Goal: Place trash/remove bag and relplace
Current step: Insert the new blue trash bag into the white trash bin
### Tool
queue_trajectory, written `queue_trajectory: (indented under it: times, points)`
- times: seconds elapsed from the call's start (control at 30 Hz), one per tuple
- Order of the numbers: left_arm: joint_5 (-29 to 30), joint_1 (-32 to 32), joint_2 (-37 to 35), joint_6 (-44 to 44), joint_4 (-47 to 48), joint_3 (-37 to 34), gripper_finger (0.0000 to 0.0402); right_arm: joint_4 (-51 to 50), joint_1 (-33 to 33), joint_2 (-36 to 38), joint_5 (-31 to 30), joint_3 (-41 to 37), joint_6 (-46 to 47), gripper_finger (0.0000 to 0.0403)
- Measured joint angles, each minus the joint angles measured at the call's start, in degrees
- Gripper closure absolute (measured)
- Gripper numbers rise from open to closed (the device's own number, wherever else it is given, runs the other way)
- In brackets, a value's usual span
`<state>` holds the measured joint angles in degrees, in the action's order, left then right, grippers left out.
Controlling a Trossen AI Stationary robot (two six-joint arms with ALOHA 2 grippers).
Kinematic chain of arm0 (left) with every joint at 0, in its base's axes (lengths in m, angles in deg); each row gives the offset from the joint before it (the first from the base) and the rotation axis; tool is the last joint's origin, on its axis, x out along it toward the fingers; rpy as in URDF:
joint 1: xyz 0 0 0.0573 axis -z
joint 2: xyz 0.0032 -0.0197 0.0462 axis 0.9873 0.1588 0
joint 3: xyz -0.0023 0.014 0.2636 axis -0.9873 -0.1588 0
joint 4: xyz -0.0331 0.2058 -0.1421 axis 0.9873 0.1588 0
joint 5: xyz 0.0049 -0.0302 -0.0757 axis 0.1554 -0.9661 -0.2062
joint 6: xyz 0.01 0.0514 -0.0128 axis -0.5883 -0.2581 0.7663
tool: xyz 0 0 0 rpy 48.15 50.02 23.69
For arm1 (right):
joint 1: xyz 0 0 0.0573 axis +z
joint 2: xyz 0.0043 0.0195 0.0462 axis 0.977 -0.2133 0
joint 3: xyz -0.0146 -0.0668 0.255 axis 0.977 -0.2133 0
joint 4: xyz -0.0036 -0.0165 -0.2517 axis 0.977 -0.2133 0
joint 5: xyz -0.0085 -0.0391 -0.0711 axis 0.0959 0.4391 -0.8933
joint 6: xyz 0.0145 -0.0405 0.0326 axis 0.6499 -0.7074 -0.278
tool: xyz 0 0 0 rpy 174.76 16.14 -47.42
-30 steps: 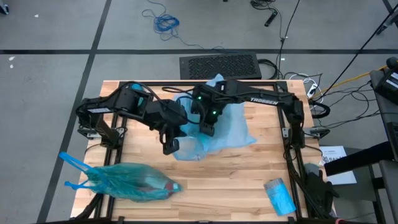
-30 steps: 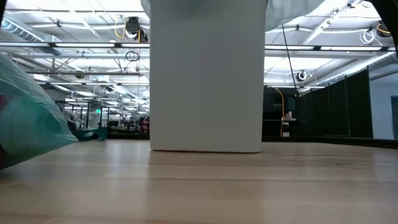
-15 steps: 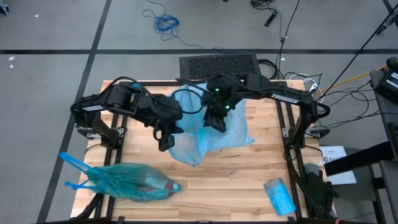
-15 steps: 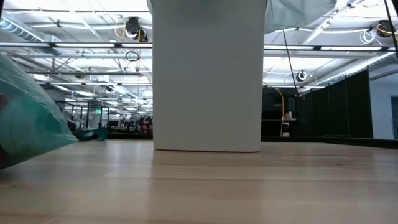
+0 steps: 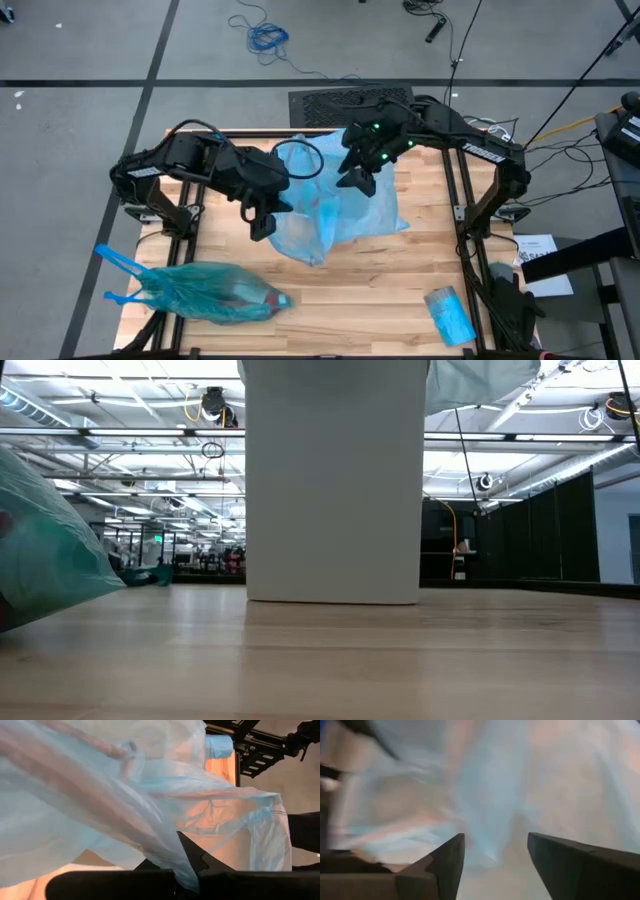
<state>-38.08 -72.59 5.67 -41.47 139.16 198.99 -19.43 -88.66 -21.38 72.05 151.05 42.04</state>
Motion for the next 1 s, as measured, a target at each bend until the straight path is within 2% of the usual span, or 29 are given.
queue_trajectory:
  times: [0.07,0.13,0.27,0.3,0.5,0.63,0.9,1.0]
  points:
    - [-0.06,0.16,-0.78,0.02,-0.14,0.0,0.0402,-3.9,-0.53,-0.04,-2.98,0.02,0.84,0.0208]
    - [-0.14,0.28,-1.94,0.02,-0.26,0.0,0.0402,-7.06,-1.1,-0.77,-4.77,-0.02,0.65,0.0247]
    - [-0.43,0.37,-4.43,-0.46,-1.77,0.0,0.0402,-8.45,-1.1,-2.76,-5.27,-0.02,-2.42,0.037]
    - [-0.82,0.37,-5.1,-0.83,-2.28,0.0,0.0402,-8.27,-1.06,-3.41,-5.25,-0.02,-3.26,0.0385]
    - [-1.21,0.37,-9.09,-1.44,-4.1,0.0,0.0402,-8.46,-1.16,-8.54,-5.15,-0.07,-3.8,0.0401]
    - [0.15,-0.22,-9.59,-0.67,-4.01,-0.01,0.0402,-8.57,-1.09,-12.27,-2.69,0.09,-4.56,0.0402]
    - [2.04,-1.26,-2.92,-5.79,-2.49,-0.43,0.0402,-10.18,-0.94,-17.96,-0.3,-0.11,-5.69,0.0403]
    - [2.65,-1.85,-0.04,-7.71,-2.28,-0.44,0.0402,-12.51,-0.43,-20.08,-1.47,-0.5,-6.2,0.0403]
